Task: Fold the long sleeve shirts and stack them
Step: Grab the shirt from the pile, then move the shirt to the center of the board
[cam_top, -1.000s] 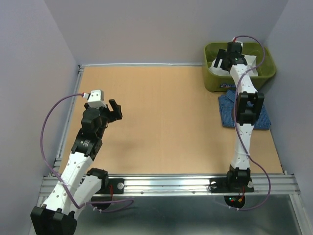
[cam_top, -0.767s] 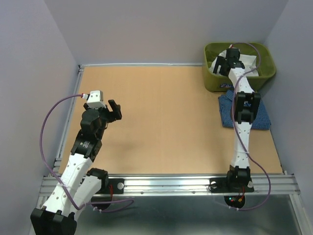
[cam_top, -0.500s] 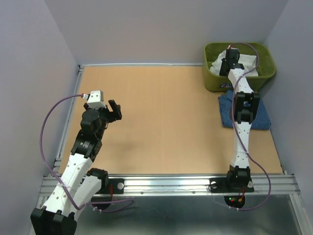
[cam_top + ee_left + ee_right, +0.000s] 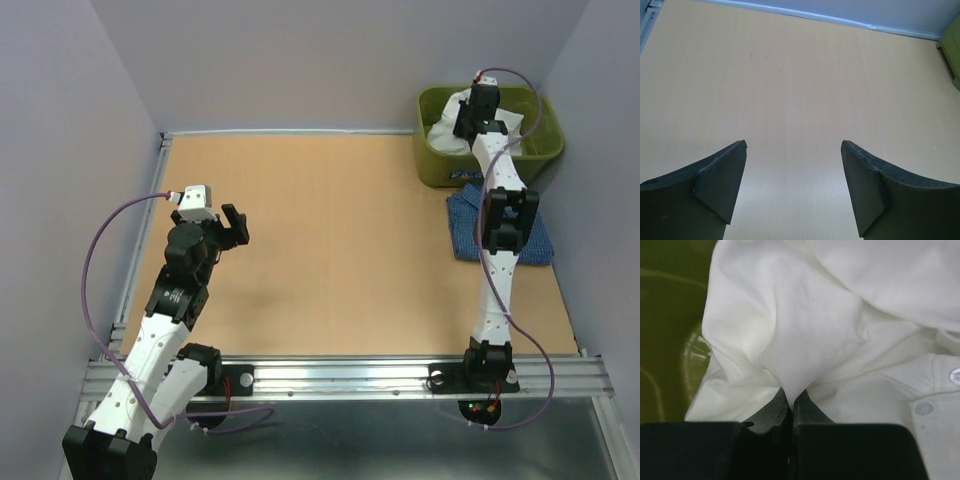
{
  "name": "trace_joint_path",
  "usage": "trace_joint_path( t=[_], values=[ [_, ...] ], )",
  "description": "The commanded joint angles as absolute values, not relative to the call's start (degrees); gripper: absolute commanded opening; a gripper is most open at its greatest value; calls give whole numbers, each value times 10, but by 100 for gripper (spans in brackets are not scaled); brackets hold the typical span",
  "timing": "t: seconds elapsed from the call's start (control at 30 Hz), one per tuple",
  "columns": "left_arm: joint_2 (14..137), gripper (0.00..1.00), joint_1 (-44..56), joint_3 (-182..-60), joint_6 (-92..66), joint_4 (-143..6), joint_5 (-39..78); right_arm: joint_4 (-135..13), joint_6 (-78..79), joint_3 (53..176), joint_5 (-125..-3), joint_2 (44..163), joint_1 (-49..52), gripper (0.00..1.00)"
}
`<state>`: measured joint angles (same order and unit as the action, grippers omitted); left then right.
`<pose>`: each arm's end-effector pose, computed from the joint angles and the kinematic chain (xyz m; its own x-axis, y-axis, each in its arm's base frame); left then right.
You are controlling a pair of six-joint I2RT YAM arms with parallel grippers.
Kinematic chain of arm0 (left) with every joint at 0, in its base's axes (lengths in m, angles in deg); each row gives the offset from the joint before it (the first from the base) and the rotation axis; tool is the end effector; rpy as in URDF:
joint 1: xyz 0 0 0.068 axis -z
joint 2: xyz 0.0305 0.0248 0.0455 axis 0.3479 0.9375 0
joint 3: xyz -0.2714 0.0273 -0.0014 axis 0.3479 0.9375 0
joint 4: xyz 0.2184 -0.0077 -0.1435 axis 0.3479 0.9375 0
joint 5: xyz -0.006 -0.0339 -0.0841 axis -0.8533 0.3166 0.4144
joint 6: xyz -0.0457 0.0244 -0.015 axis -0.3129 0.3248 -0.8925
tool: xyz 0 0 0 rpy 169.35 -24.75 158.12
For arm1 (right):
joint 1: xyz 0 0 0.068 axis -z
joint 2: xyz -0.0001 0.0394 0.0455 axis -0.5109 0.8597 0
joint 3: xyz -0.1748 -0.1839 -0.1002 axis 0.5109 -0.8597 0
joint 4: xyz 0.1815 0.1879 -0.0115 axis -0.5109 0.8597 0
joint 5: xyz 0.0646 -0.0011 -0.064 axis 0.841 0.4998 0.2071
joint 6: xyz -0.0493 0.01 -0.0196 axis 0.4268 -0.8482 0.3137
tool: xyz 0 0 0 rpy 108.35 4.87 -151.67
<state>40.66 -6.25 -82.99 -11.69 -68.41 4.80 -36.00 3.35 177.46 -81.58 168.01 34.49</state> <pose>0.1735 -0.0395 0.3108 -0.0860 -0.1612 -0.9832 0.1195 0.9780 -0.1709 0.5788 -0.0445 0.2335 -0.5208 0.1051 -0.8472 0.2527 0.9669 -0.0354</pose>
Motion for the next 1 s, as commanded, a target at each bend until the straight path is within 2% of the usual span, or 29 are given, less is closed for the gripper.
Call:
trace_joint_path(
  t=[0.0, 0.17, 0.37, 0.53, 0.8, 0.93, 0.97],
  values=[
    [392, 87, -65, -824, -106, -716, 44, -493, 32, 1782, -821, 1530, 343, 1],
    [381, 87, -65, -823, -107, -718, 43, -563, 23, 1765, -773, 1445, 339, 1],
    [364, 87, -65, -820, -111, -719, 39, -596, 18, 1779, -592, 1366, 308, 1],
    [343, 87, -65, -819, -114, -719, 31, -628, 1, 1760, -518, 1306, 241, 1],
    [298, 87, -65, -812, -120, -719, 12, -675, -57, 1753, -442, 1288, 79, 1],
    [280, 87, -65, -807, -122, -721, 5, -685, -69, 1703, -441, 1280, 16, 0],
    [277, 87, -65, -806, -122, -721, 3, -690, -70, 1656, -451, 1274, 1, 1]
  ],
)
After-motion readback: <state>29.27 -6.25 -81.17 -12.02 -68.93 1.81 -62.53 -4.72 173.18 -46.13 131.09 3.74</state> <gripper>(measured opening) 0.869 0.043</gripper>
